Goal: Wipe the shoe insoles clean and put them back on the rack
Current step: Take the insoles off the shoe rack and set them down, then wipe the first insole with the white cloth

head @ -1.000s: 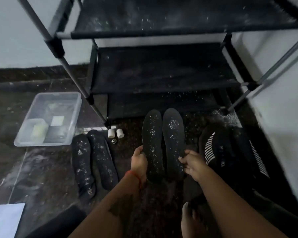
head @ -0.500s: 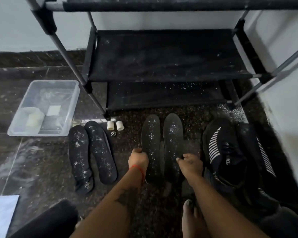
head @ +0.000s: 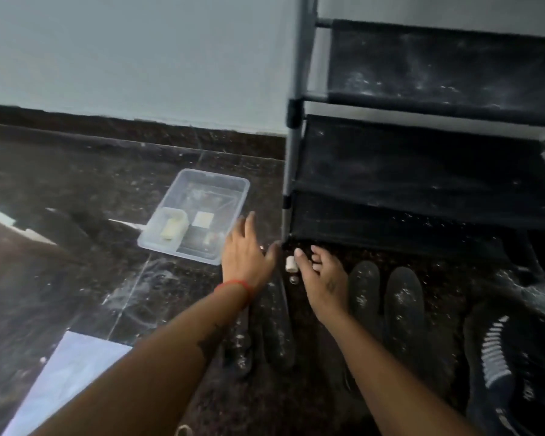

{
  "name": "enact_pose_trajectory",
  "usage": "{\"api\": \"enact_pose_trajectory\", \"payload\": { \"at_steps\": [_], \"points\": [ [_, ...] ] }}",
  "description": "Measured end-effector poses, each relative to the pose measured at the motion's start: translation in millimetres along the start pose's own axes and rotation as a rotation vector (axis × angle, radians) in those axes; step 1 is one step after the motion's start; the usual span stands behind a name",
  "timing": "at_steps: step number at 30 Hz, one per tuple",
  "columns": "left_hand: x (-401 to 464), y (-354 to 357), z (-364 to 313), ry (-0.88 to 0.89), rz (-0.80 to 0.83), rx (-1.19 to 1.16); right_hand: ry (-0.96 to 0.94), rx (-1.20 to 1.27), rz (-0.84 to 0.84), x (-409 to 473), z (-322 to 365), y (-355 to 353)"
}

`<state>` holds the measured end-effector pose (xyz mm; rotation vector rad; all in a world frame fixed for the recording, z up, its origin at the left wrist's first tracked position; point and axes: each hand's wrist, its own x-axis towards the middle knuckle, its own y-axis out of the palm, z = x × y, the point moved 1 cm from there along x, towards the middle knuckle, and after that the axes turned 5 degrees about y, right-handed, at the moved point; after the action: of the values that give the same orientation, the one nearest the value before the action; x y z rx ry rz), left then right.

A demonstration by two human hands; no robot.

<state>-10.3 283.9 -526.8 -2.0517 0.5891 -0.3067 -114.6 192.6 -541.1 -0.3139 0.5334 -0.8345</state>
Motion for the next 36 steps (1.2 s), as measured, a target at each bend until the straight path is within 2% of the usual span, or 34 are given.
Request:
{"api": "enact_pose_trajectory", "payload": {
  "at_steps": [4, 7, 11, 14, 17, 21, 24, 26, 32, 36],
  "points": [
    [37.7, -51.2, 60.5, 0.047, -0.070, 0.140, -0.121, 0.001, 0.075, 11.1, 49.1, 69.5],
    [46.5, -69.1, 112.4, -0.051, -0.132, 0.142, -0.196, -0.015, 0.119, 20.7, 74.4, 125.2],
    [45.8, -65.1, 181.3, -0.142, -0.160, 0.141, -0.298, -0.093, 0.182, 38.7, 92.5, 197.7],
    [40.0, -53.7, 224.2, -0.164, -0.100, 0.188, -0.434, -0.216, 0.212, 53.4, 97.3, 243.8],
    [38.9, -46.3, 255.1, -0.158, 0.003, 0.223, -0.600, -0.393, 0.291, 63.6, 96.6, 284.0],
    [42.1, -37.3, 274.8, -0.142, 0.139, 0.270, -0.775, -0.754, 0.453, 73.4, 95.0, 322.3],
    [41.4, -30.0, 279.7, -0.139, 0.141, 0.253, -0.864, -1.068, 0.450, 76.0, 98.7, 334.0],
    [40.5, -27.3, 280.7, -0.134, 0.135, 0.250, -0.890, -1.173, 0.429, 77.1, 98.6, 335.2],
    [41.9, -25.2, 276.9, -0.157, 0.127, 0.233, -0.873, -1.113, 0.456, 79.2, 98.0, 330.0],
    [43.8, -24.2, 269.1, -0.175, 0.100, 0.210, -0.779, -0.814, 0.420, 81.6, 105.5, 315.3]
  ]
}}
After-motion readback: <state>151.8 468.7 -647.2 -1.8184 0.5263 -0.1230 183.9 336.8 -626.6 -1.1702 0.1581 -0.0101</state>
